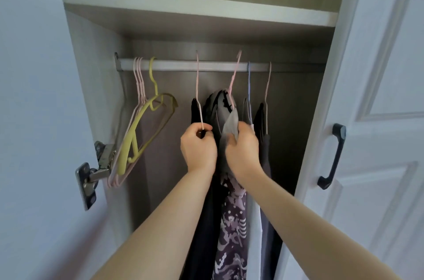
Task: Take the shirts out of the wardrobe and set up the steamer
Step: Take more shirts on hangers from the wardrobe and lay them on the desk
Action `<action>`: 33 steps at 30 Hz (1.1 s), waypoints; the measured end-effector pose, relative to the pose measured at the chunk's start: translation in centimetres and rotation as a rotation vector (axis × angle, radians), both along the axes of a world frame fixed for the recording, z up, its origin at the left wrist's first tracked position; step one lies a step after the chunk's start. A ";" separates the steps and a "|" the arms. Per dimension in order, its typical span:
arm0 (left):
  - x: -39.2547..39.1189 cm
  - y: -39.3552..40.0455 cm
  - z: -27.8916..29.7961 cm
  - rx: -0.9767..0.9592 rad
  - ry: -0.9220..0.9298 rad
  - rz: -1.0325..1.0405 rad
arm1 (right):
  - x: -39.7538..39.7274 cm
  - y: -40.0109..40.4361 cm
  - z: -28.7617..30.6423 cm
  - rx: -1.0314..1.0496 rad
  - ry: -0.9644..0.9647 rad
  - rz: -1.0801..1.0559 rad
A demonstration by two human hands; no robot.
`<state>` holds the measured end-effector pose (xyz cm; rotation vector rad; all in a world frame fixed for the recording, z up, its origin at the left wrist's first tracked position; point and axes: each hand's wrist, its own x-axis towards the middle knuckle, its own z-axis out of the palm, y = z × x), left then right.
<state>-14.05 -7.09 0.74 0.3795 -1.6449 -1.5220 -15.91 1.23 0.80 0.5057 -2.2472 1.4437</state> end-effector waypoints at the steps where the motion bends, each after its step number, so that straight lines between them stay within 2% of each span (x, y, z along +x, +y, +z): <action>1: 0.3 -0.1 0.1 0.006 0.003 0.006 | 0.6 0.3 -0.9 0.016 0.002 0.015; 9: 1.9 0.2 2.4 -0.052 0.011 -0.030 | 2.8 4.2 -3.1 0.026 -0.104 -0.006; 18: 6.6 3.3 -0.5 -0.003 -0.034 -0.056 | 6.4 6.0 -2.2 0.138 -0.033 0.000; 24: 11.9 4.1 -1.2 -0.075 -0.012 -0.019 | 10.7 7.7 -0.9 0.044 -0.160 0.009; 27: 15.4 5.4 -1.2 -0.026 -0.014 -0.063 | 13.5 9.0 0.0 -0.026 -0.200 -0.002; 33: 23.1 6.8 -0.2 0.180 -0.042 -0.245 | 20.1 10.7 1.1 -0.034 -0.197 -0.036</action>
